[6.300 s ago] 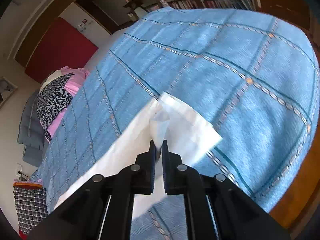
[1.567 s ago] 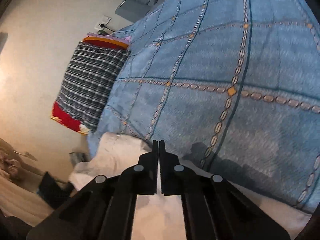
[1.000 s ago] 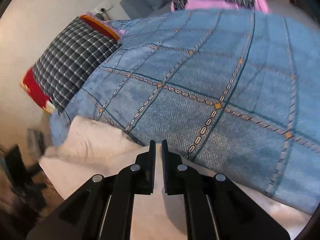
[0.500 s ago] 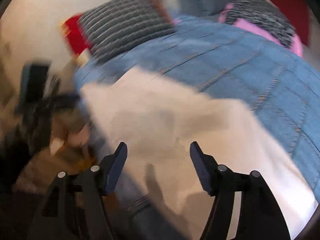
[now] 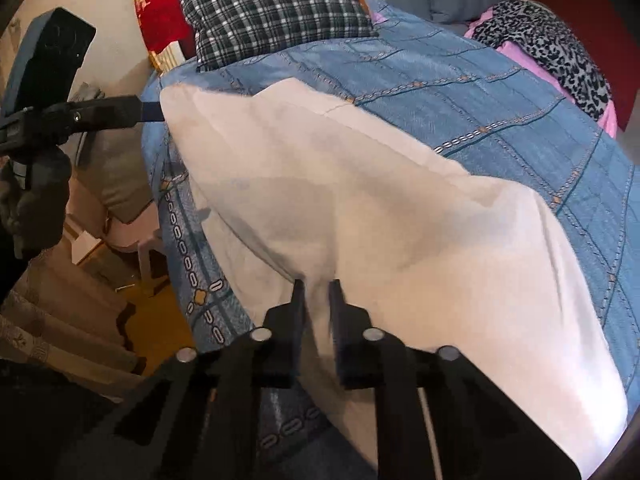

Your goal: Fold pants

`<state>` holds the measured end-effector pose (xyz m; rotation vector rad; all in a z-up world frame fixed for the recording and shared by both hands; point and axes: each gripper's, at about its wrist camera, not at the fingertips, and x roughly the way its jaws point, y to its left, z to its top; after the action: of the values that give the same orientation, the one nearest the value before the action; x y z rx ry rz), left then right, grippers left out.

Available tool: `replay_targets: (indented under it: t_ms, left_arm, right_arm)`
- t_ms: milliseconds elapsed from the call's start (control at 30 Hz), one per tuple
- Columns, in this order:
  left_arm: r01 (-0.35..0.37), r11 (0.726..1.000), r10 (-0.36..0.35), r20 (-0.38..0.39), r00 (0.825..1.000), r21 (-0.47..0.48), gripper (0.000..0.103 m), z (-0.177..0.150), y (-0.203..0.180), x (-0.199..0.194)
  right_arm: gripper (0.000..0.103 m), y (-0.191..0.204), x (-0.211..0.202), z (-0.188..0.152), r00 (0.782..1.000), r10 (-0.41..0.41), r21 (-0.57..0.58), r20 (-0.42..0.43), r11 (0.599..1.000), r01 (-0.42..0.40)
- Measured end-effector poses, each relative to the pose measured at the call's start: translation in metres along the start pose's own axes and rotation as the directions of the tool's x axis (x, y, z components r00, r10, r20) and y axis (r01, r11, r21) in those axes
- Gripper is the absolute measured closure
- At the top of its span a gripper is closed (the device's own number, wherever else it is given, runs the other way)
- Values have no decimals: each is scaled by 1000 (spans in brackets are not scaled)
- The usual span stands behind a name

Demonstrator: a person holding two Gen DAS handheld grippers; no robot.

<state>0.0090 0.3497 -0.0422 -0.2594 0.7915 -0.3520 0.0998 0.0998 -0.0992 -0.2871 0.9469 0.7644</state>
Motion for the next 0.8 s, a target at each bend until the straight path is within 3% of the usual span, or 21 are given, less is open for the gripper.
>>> replay_targets:
  t_ms: [267, 433, 600, 700, 800]
  left_arm:
    - [-41, 999, 40, 38, 999, 31, 16, -1, -1, -22]
    - [-92, 996, 91, 61, 994, 11, 16, 5, 8, -30]
    - [-198, 979, 198, 4, 980, 50, 13, 34, 9, 3]
    - [-206, 978, 207, -34, 978, 44, 10, 52, 17, 29]
    - [-187, 982, 186, -84, 979, -4, 10, 68, 30, 57]
  right_arm:
    - [96, -2, -41, -2, 995, 93, 61, 40, 994, -95]
    - [94, 8, -2, -25, 995, 88, 53, -52, 995, -86]
    - [91, 6, 9, -32, 994, 92, 68, -55, 994, -88]
    - [87, -1, -6, -27, 991, 127, 90, -30, 988, -124]
    - [74, -20, -22, -22, 987, 158, 160, 26, 974, -160]
